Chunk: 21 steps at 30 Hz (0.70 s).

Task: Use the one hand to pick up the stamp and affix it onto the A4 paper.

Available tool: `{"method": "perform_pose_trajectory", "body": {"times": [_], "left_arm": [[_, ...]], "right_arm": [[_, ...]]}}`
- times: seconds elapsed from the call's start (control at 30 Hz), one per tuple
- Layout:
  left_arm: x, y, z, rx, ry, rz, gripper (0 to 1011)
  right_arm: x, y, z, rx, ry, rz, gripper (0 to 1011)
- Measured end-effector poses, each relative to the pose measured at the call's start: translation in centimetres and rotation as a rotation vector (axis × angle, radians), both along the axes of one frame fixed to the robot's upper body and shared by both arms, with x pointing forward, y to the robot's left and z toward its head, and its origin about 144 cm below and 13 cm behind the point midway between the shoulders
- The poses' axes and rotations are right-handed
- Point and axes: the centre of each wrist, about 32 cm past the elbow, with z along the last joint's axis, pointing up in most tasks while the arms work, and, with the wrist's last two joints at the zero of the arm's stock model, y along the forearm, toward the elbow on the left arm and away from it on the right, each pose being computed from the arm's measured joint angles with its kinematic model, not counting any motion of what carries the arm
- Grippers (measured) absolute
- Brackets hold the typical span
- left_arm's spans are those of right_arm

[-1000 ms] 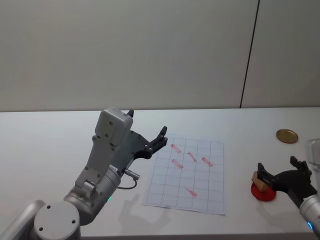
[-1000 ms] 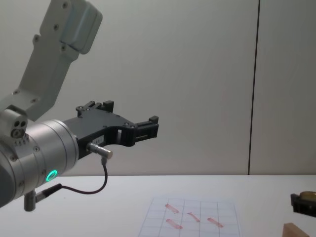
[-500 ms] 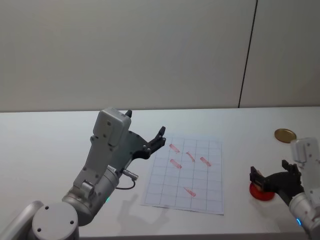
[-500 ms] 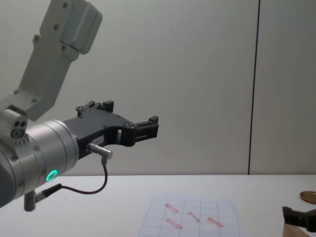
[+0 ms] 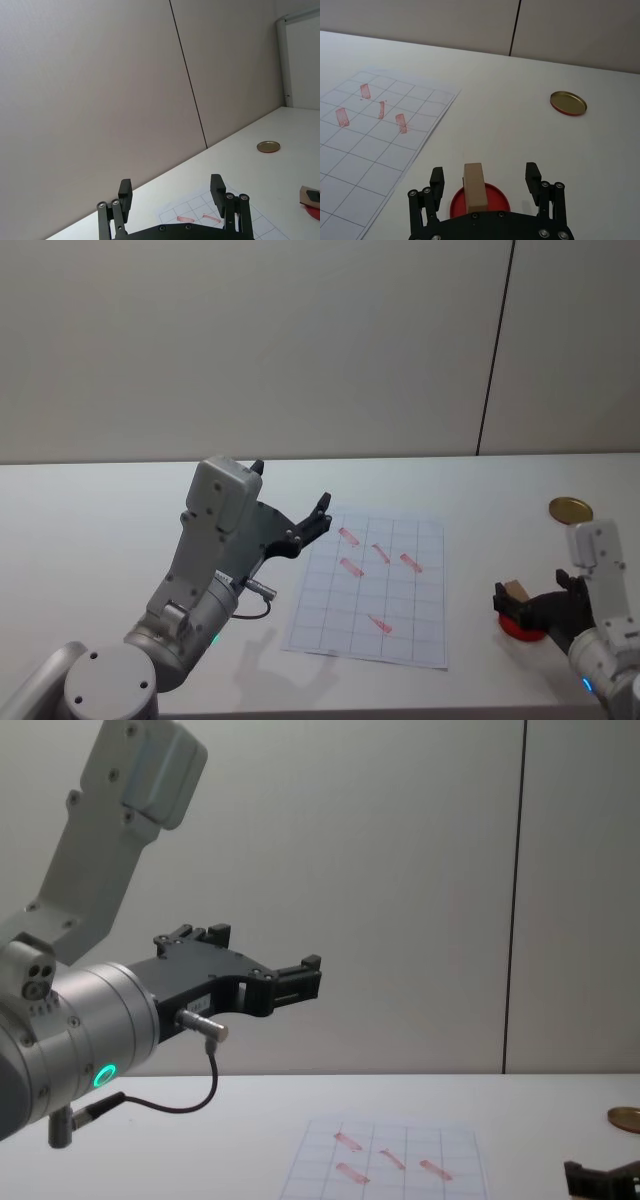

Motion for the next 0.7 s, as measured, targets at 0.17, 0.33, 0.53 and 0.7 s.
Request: {"method": "perform_pose_trajectory", "body": {"times": [0.17,0.33,0.53,0.7], "left_arm": [[0.0,0.0,0.0,0.0,0.0,0.0,993],[0.0,0.0,0.0,0.0,0.0,0.0,993],[0.0,0.0,0.0,0.0,0.0,0.0,993],[0.0,0.0,0.0,0.0,0.0,0.0,993]], "right_arm": [[0.21,0.13,-0.32,-0.008,0.018,0.0,998],[0.38,0.25,-0.57,-0.015,0.03,0.006,901],[0.56,0.42,-0.77,-0.023,0.037,0.016,731],[0.71,0.6,-0.9,-0.03,0.042,0.023,565]]}}
